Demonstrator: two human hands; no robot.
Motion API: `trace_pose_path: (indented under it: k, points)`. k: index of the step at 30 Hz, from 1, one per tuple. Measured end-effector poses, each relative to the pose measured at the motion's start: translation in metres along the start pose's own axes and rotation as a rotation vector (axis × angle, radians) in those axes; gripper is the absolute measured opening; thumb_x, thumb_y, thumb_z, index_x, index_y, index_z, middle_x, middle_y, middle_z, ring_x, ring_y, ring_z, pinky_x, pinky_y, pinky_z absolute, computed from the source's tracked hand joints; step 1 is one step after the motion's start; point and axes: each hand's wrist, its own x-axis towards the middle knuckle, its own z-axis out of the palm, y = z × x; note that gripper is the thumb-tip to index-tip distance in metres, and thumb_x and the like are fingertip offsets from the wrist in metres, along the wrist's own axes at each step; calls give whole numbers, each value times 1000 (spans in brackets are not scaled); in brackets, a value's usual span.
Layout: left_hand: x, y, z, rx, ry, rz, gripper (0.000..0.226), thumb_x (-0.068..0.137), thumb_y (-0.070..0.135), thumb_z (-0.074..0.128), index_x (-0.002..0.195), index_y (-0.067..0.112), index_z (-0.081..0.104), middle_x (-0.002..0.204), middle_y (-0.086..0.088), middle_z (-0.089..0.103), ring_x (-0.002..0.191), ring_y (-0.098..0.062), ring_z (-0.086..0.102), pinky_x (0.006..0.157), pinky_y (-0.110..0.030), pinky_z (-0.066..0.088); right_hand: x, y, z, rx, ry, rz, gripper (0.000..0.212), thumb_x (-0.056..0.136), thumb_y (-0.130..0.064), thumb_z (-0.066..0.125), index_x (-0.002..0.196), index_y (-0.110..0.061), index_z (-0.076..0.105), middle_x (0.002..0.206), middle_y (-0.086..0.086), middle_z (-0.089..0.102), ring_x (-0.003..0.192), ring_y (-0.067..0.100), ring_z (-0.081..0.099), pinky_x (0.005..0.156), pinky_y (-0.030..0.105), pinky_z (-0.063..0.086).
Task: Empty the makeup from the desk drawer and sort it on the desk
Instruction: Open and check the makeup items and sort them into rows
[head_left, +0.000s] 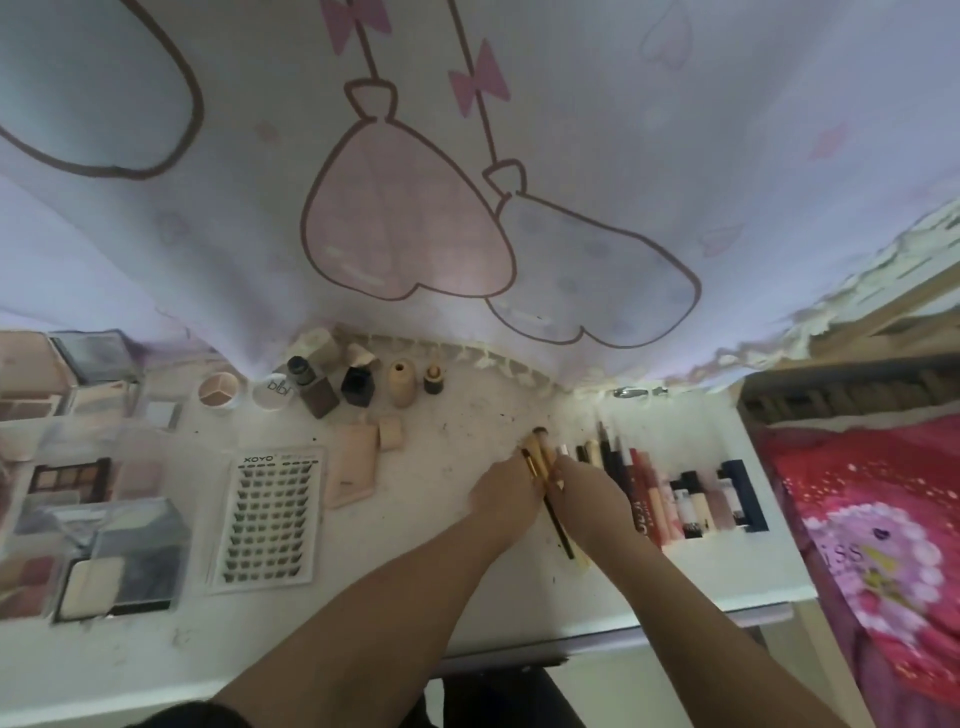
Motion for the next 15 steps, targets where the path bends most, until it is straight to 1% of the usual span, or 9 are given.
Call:
trace_pose_path:
  k: [2,4,5,6,8,10,12,15]
  points:
    - [3,3,0,34,15,-21,34,97,29,34,111,11,59,97,-7,67,86,-24,64,75,-34,52,4,-2,1,-35,-24,19,22,97,-16,41,116,-13,52,98,4,66,85,22,65,67,29,50]
    - [4,3,0,61,30,-49,32,97,26,32,108,13,60,95,-6,67,84,-24,65,70,-32,49,6,-5,2,-74,-49,41,24,96,-11,40,118,-13,51,98,5,66,85,23,66,65,29,48]
    - [4,3,-1,69,33,-65,31,97,25,33,107,14,60,95,-6,67,83,-23,64,67,-30,48,7,-6,2,-99,-65,47,23,96,-10,41,116,-12,52,97,5,66,84,22,66,65,29,49]
    - [3,2,-2,79,32,-74,30,96,25,34,106,14,61,95,-5,67,83,-23,64,64,-29,46,8,-7,3,-119,-81,48,20,96,-11,43,112,-11,54,94,5,66,83,22,66,64,29,50]
    - [1,-1,-8,125,23,-82,25,96,24,38,103,12,60,98,-5,66,85,-22,63,63,-28,42,7,-9,4,-121,-94,34,16,96,-20,44,104,-11,55,88,2,63,75,19,62,62,27,48]
    - [-5,-6,-15,189,26,-102,23,96,21,40,106,12,58,104,-5,64,93,-22,62,67,-27,40,7,-12,4,-100,-93,-4,22,97,-30,45,101,-11,55,82,0,57,71,17,55,61,26,44]
    - [-11,-17,-21,251,36,-135,22,97,21,40,109,11,57,107,-5,63,97,-21,61,70,-27,39,6,-18,2,-69,-99,-39,24,96,-33,45,99,-11,55,80,-1,54,71,17,52,61,26,42]
    - [-25,-43,-27,331,42,-150,20,96,19,44,109,11,56,107,-5,63,95,-20,62,68,-26,40,2,-34,2,-13,-129,-74,21,95,-32,47,93,-13,53,81,0,53,72,17,52,58,25,39]
